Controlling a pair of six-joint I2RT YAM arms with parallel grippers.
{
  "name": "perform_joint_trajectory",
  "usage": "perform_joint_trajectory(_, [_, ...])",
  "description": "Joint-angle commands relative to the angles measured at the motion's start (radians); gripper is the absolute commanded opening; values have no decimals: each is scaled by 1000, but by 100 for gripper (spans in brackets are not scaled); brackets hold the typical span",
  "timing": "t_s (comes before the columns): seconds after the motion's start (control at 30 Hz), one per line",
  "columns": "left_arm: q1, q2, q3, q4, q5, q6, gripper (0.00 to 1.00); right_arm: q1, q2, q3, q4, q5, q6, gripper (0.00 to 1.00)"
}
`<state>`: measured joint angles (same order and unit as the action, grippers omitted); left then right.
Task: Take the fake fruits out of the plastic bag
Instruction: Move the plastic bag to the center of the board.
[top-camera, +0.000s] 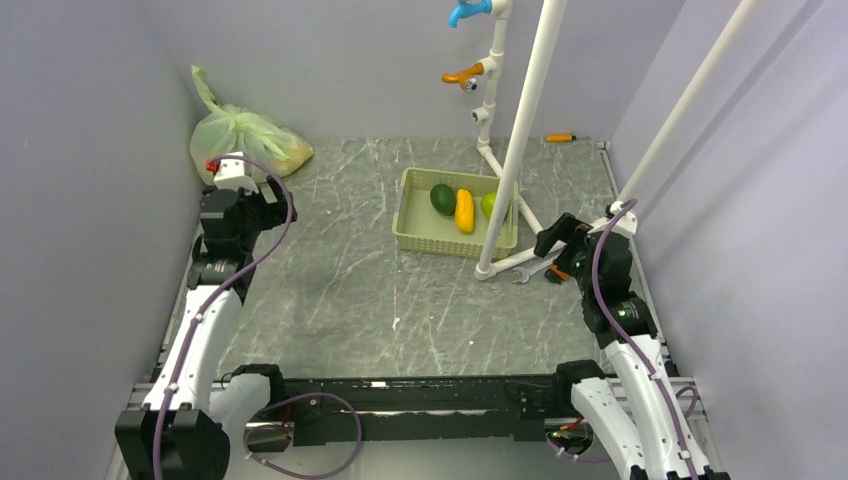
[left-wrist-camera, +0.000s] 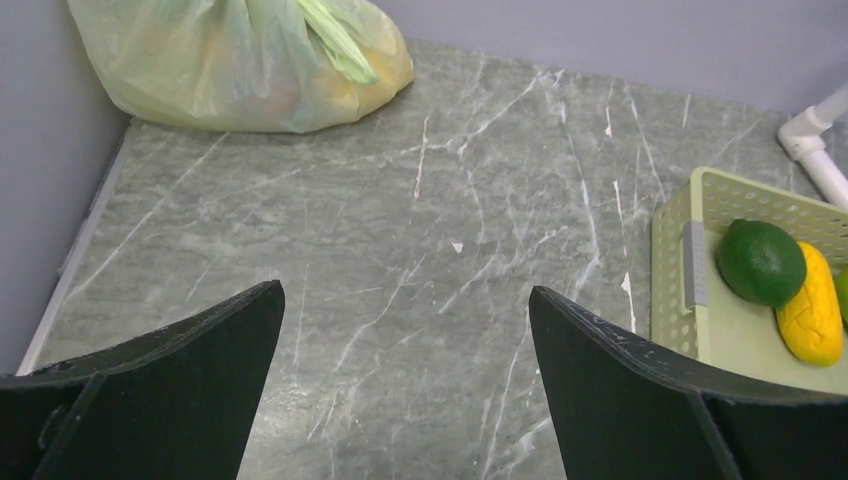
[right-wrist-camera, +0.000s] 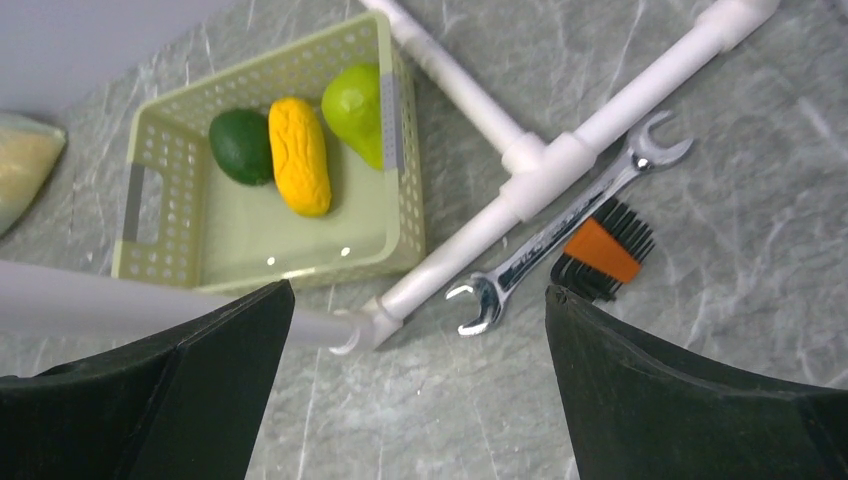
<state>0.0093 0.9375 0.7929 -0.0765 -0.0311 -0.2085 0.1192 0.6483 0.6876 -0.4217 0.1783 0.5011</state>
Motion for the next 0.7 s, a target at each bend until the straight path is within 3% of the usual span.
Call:
perform_joint_trajectory(0.0, [-3,65,72,-38,-6,-25,99,-2,-19,-56,-16,-112,19,100])
perform_joint_trajectory(0.3, [5,179,96,-34,95,-71,99,-3,-129,-225,86,-173,9,100])
perform_joint_trajectory(0.5, [162,233,22,151,272,-277,99,-2,-121,-234,116,-172,-24,100])
perform_joint_trajectory(0.67, [234,322,65,217,291,-316,99,-3,-166,-284,170,-174,-37,100])
